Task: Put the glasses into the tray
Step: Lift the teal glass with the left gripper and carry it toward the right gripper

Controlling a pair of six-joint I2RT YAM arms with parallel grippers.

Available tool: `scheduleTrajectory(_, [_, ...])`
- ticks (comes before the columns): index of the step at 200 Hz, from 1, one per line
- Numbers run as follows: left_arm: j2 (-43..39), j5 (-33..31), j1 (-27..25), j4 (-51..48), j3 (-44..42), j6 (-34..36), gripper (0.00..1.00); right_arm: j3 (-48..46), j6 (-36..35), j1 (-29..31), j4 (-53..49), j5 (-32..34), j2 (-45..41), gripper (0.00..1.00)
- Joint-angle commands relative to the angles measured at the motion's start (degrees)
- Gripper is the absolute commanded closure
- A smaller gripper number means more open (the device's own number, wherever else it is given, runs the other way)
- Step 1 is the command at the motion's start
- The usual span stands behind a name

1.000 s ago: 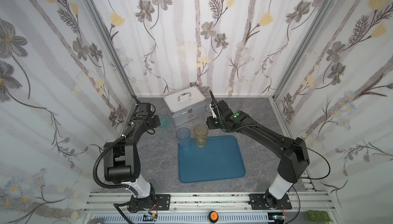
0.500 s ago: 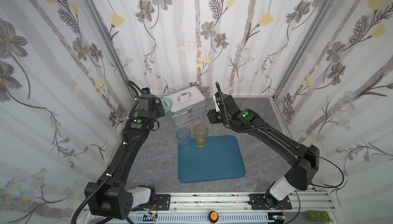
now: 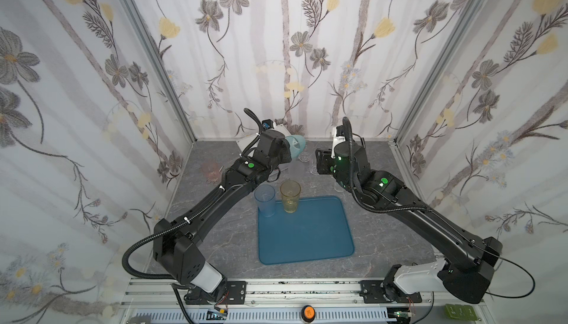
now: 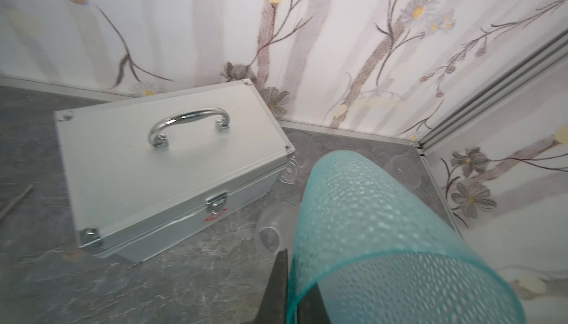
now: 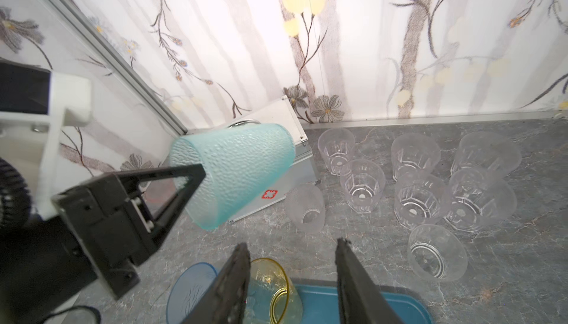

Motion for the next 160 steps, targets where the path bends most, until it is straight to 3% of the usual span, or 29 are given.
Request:
scheduleTrajectory(1, [1.93, 0.27, -1.92, 4.41, 0.99, -6.57, 1.0, -1.4, -0.69, 0.58, 5.54, 2.7, -0.37, 0.52])
scheduleTrajectory(57, [3.98, -0.6, -5.23, 5.23, 0.86, -9.76, 1.0, -1.58, -0.28, -0.65, 5.38, 2.03, 2.32, 0.51])
scheduleTrajectory(89, [4.44, 0.75, -5.64, 5.4, 0.31, -10.62, 1.0, -0.96, -0.64, -4.08, 5.95, -1.4, 4.08, 0.51])
scheduleTrajectory(160, [4.79, 1.73, -6.25, 5.58, 0.12, -11.19, 1.0, 1.38, -1.0, -5.47, 2.94, -0.94, 9.07, 0.53])
